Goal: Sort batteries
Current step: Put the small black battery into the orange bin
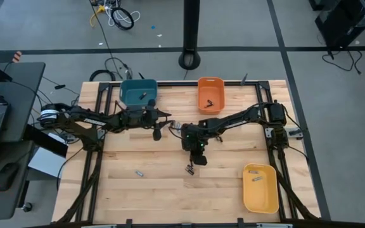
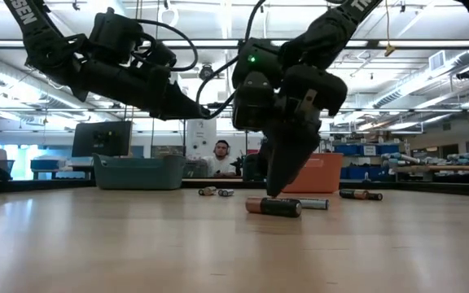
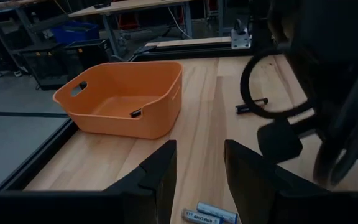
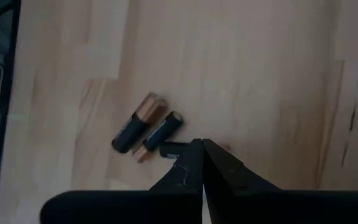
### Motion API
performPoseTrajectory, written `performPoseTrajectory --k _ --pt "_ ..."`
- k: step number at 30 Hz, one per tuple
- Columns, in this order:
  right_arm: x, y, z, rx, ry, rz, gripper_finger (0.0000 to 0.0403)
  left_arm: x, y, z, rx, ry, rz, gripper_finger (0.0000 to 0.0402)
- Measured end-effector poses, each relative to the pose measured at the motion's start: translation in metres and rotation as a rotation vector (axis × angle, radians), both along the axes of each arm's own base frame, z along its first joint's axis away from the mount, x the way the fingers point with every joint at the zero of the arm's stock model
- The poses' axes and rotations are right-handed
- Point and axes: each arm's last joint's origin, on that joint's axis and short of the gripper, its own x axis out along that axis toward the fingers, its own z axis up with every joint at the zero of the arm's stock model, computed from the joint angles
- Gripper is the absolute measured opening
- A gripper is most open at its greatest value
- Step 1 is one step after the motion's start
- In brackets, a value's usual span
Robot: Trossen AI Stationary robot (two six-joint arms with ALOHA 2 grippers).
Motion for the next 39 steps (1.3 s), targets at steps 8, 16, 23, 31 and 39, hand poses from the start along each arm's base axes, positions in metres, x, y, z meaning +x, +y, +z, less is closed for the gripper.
performPoseTrajectory --k 8,16,23,31,39 --pt "0.001 -0.001 0.000 -0.027 -0.008 -0.014 0.0012 0.000 0.000 0.000 -0.001 0.001 0.000 0.0142" --pt "0.001 -0.007 0.001 -0.072 -0.014 -0.043 0.0012 0.000 0.000 0.000 -0.001 0.001 0.000 0.0142" --pt "-0.002 -0.009 0.024 -0.024 -0.064 -0.040 0.0012 0.000 0.000 0.000 -0.001 0.001 0.001 0.0142" --pt "-0.002 0.000 0.013 0.083 -0.014 0.002 0.0012 0.000 0.000 0.000 -0.001 0.002 0.001 0.0142" --pt "0.000 0.001 0.008 0.104 -0.013 0.005 0.0012 0.000 0.000 -0.001 -0.003 0.007 0.001 0.0142"
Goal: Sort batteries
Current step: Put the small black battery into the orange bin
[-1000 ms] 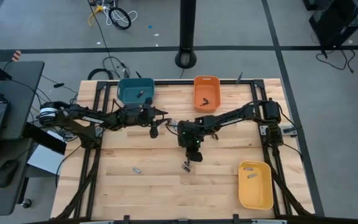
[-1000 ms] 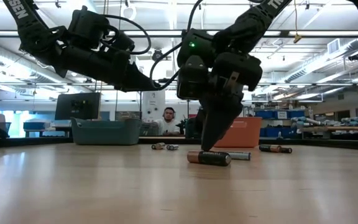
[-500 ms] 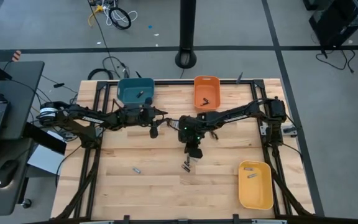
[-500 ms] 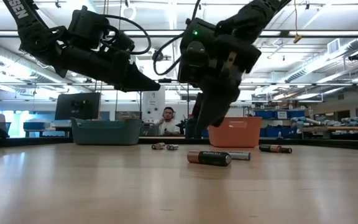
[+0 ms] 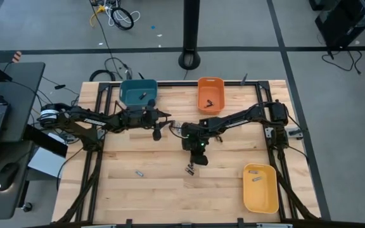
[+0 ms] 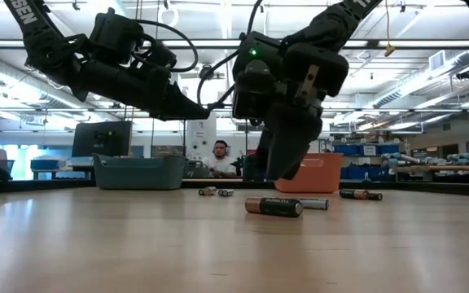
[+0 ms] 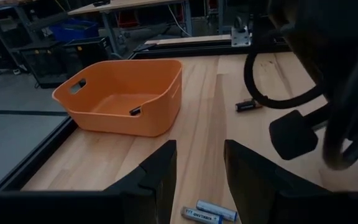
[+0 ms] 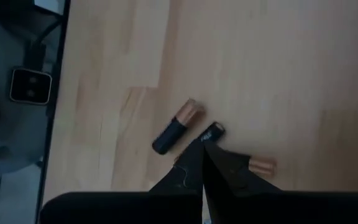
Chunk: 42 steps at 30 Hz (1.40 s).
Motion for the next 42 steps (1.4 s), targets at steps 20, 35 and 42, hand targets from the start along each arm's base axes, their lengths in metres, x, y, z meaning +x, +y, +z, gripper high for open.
performPoseTrajectory --k 20,35,42 --pt "-0.003 -0.003 -0.005 -0.054 0.005 -0.018 0.0012 0.000 0.000 0.000 -0.001 0.004 0.000 0.0142" --pt "-0.003 -0.006 -0.009 -0.069 0.016 -0.019 0.0012 0.000 0.000 0.000 -0.001 0.004 0.000 0.0142" --pt "-0.001 -0.009 -0.018 -0.038 0.032 -0.016 0.0012 0.000 0.000 -0.001 -0.002 0.008 0.000 0.0142"
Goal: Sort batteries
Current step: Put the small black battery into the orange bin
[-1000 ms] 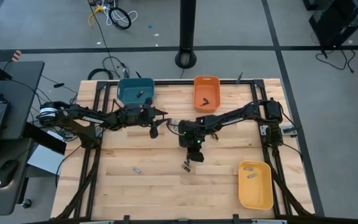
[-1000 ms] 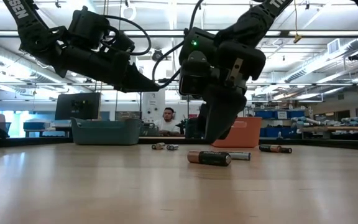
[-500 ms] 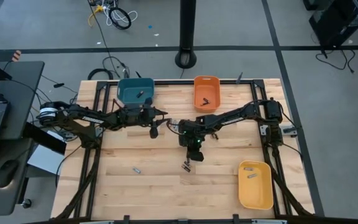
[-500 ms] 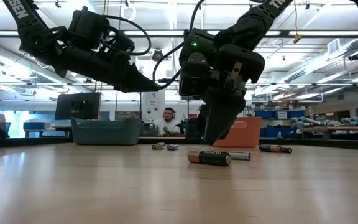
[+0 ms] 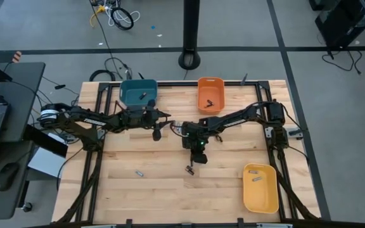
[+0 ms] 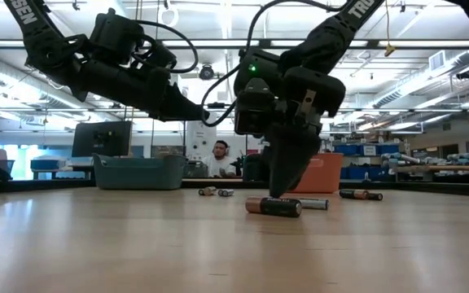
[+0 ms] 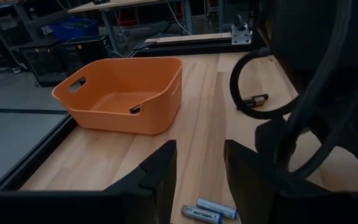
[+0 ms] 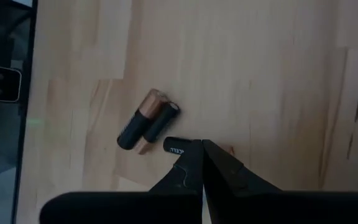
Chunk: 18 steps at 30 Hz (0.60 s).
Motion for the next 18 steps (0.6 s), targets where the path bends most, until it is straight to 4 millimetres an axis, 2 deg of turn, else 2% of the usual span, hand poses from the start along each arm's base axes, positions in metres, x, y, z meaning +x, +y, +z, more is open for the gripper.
performPoseTrajectory --k 18 --pt "-0.001 -0.022 -0.003 -0.101 0.006 -0.082 0.0013 0.000 0.001 -0.001 0.002 0.007 0.011 0.0142"
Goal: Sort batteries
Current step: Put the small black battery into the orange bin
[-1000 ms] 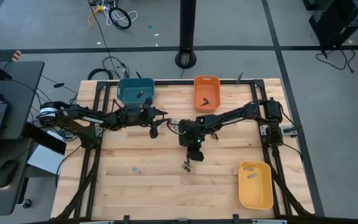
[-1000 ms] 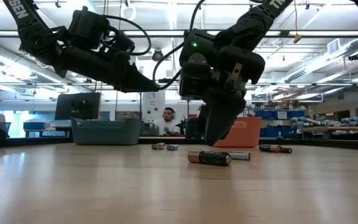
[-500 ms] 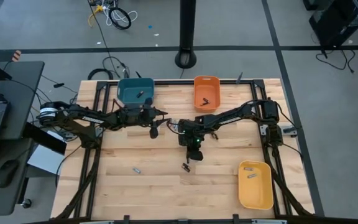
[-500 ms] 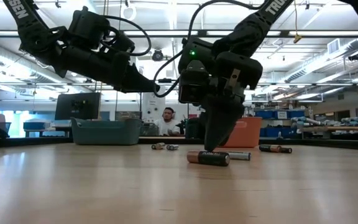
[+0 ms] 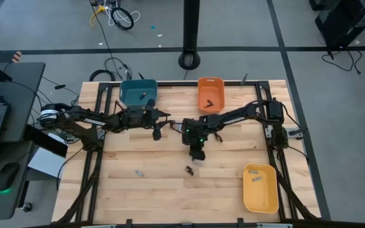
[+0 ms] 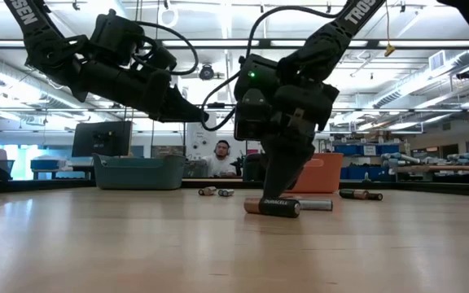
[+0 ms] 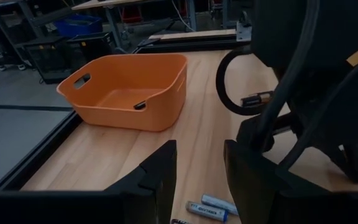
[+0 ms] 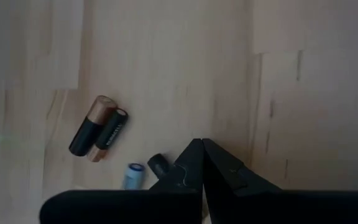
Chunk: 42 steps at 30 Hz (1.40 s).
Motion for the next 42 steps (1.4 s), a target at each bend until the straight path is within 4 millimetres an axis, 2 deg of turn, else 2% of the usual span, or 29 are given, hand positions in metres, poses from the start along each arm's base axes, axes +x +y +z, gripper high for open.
performPoseTrajectory --k 7,14,22,27,36,42 --pt "0.004 -0.007 0.006 -0.051 -0.028 0.006 0.0021 0.000 0.000 0.000 0.001 0.001 0.004 0.0142" --pt "0.006 -0.012 0.035 -0.238 -0.083 0.110 0.0043 0.000 -0.001 0.000 -0.003 0.000 -0.010 0.0142" --pt "0.009 -0.005 0.020 -0.266 -0.108 0.241 0.0058 0.000 -0.001 -0.001 -0.002 0.007 -0.011 0.0142" --pt "0.011 -0.001 0.021 -0.276 -0.138 0.260 0.0062 0.000 -0.001 0.000 -0.001 0.002 -0.009 0.0142" --pt "0.010 0.001 0.024 -0.269 -0.124 0.244 0.0111 0.000 0.000 0.000 0.000 0.003 -0.005 0.0142" --pt "0.008 0.007 0.022 -0.340 -0.115 0.286 0.0129 0.000 0.000 -0.001 0.000 0.006 -0.005 0.0142"
